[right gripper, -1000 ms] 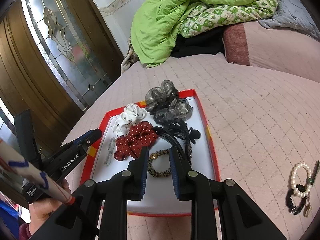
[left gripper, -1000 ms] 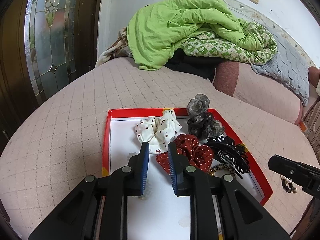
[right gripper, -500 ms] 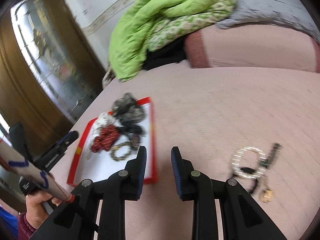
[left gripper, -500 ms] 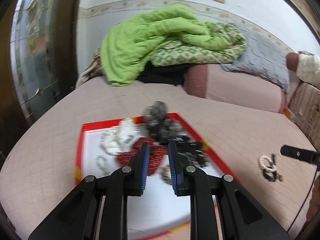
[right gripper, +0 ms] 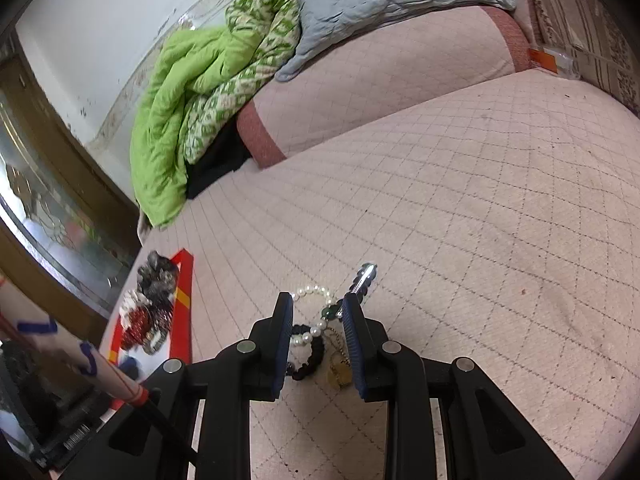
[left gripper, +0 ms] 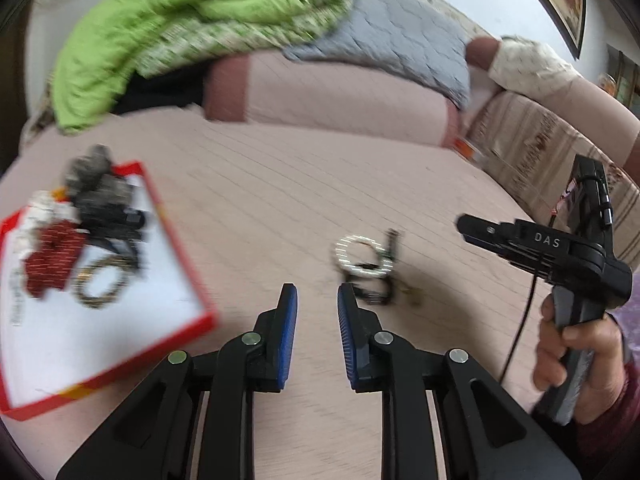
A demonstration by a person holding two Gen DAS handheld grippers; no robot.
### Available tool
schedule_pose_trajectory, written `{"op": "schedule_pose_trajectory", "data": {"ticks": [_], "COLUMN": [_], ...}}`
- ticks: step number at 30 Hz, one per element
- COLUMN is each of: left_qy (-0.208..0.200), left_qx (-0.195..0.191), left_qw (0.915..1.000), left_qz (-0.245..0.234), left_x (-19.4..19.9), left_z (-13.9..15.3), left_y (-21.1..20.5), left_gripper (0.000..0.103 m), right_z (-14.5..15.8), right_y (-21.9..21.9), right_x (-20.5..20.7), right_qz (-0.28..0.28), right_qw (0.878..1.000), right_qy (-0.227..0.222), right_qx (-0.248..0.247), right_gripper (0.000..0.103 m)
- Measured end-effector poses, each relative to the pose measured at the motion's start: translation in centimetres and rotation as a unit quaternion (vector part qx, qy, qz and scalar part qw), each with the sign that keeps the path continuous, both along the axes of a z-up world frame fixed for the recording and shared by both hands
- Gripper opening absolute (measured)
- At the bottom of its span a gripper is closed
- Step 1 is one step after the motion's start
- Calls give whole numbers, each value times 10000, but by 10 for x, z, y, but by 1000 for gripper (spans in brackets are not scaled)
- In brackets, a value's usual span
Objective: Organize jewelry
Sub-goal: 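Move both tools to the pearl bracelet and black hair clip, then grasp the white pearl bracelet with the left gripper while the right gripper grasps the black hair clip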
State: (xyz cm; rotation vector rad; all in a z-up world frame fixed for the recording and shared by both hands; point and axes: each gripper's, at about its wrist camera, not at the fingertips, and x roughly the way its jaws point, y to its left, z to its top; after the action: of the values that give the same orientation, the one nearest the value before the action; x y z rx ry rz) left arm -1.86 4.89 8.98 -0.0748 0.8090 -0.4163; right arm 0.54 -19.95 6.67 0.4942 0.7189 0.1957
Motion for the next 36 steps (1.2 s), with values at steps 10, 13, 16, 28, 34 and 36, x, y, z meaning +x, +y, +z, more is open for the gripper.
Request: {"op": "schedule_pose_trajectory", "data": {"ticks": [10, 13, 16, 28, 34, 36], "left_qy": [911, 1089, 1202, 454, -229, -399], "left_qx": [31, 217, 524, 646, 470, 398], "left_qw": [9958, 9938, 9913, 9969, 9986, 9984], "left_qz": [-41, -25, 69, -43, -70, -18], "left_x": [80, 98, 111, 66, 30, 18], "left_z": [-29, -43, -58, -39, 12, 21], "left_y": [-60, -75, -87, -85, -59, -45], "left_gripper": [20, 20, 20, 9, 9, 9], "right_z": [-4, -7, -7, -11, -22, -27], "right_y": [-25, -27, -28, -42, -36, -26], "right_x": [-1, 1, 2, 11, 27, 36], "right_qz": [-92, -48, -31, -354, -439, -350], "right_qw": [9977, 9972, 9971, 9964, 9964, 9967], "right_qy": [48, 113, 124, 250, 513, 628], "right_qx": [673, 741, 757, 732, 504, 367], "right_gripper": [28, 30, 30, 31, 34, 34]}}
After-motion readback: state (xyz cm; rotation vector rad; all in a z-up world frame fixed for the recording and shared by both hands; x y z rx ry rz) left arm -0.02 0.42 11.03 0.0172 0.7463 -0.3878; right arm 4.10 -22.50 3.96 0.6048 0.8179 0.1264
